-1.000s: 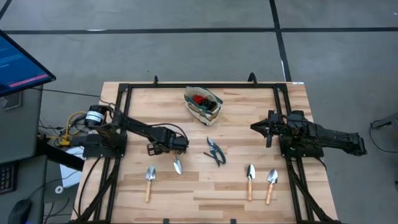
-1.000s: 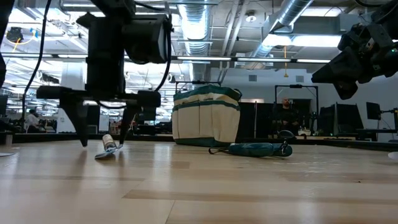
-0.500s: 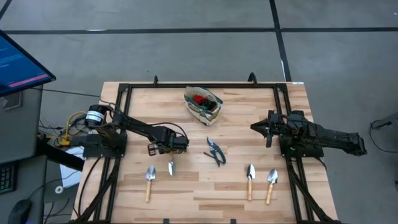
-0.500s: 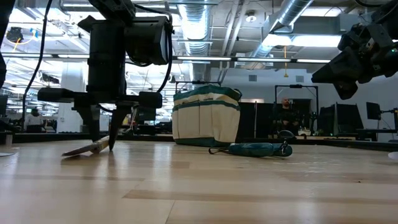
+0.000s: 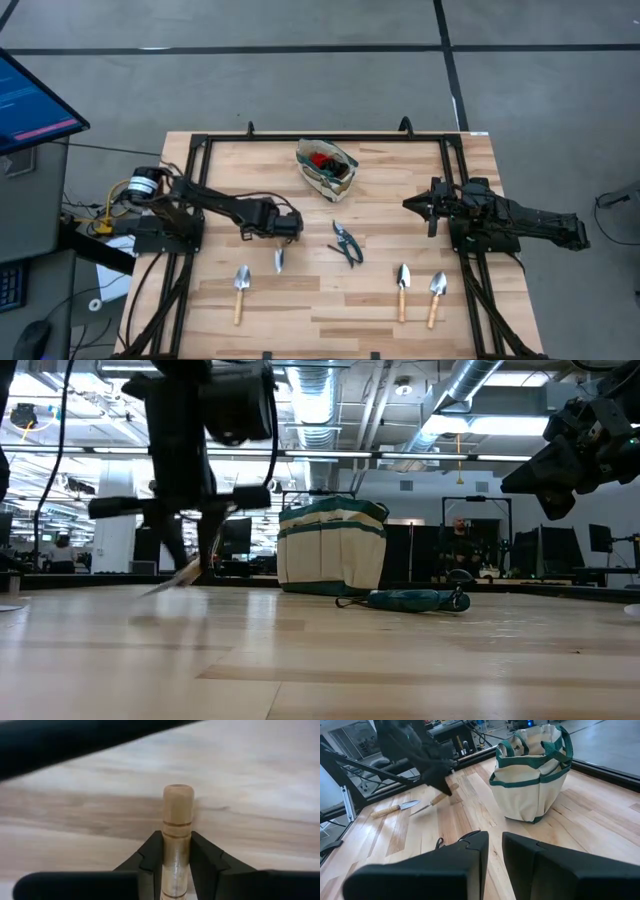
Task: Pick & Place Garden tools in Gardening bag
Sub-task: Put the brown trowel into the gardening bag
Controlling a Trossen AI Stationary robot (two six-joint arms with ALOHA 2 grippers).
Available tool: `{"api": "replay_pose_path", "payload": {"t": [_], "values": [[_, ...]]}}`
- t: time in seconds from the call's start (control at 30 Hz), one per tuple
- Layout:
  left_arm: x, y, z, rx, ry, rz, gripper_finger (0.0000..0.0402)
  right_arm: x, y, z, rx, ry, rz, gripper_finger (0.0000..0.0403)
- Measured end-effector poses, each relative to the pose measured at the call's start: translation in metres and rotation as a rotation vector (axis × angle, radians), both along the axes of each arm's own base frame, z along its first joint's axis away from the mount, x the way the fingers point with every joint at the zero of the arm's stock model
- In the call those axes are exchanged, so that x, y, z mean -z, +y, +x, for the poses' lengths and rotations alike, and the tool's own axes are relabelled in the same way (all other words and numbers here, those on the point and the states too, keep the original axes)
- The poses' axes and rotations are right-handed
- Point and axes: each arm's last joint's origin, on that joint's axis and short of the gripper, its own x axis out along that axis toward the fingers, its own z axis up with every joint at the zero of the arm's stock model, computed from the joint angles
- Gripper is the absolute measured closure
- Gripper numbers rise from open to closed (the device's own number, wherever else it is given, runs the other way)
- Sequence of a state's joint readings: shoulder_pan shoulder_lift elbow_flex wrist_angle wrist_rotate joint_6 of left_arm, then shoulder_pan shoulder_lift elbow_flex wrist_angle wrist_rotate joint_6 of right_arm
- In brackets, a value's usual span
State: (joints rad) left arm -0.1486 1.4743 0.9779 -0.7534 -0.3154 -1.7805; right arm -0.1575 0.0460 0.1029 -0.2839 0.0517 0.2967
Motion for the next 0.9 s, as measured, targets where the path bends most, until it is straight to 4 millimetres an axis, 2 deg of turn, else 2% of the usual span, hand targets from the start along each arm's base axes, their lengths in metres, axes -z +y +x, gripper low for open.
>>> {"api": "replay_pose_path", "payload": {"t": [0.27, 0.5, 0.73, 0.9], "values": [[-0.044, 0.009, -0.022, -0.035, -0.193, 0.189, 0.0335, 0.0, 0.0, 0.0, 0.0, 0.0, 0.0, 0.0352], [-0.085, 0.017, -0.035, -0.072, -0.406, 0.453, 0.0335, 0.0, 0.0, 0.0, 0.001, 0.0, 0.0, 0.0352], [-0.124, 0.028, -0.025, -0.012, -0.546, 0.762, 0.0335, 0.0, 0.0, 0.0, 0.001, 0.0, 0.0, 0.0352], [-0.141, 0.039, -0.017, 0.027, -0.475, 1.014, 0.0335, 0.0, 0.0, 0.0, 0.001, 0.0, 0.0, 0.0352]]}}
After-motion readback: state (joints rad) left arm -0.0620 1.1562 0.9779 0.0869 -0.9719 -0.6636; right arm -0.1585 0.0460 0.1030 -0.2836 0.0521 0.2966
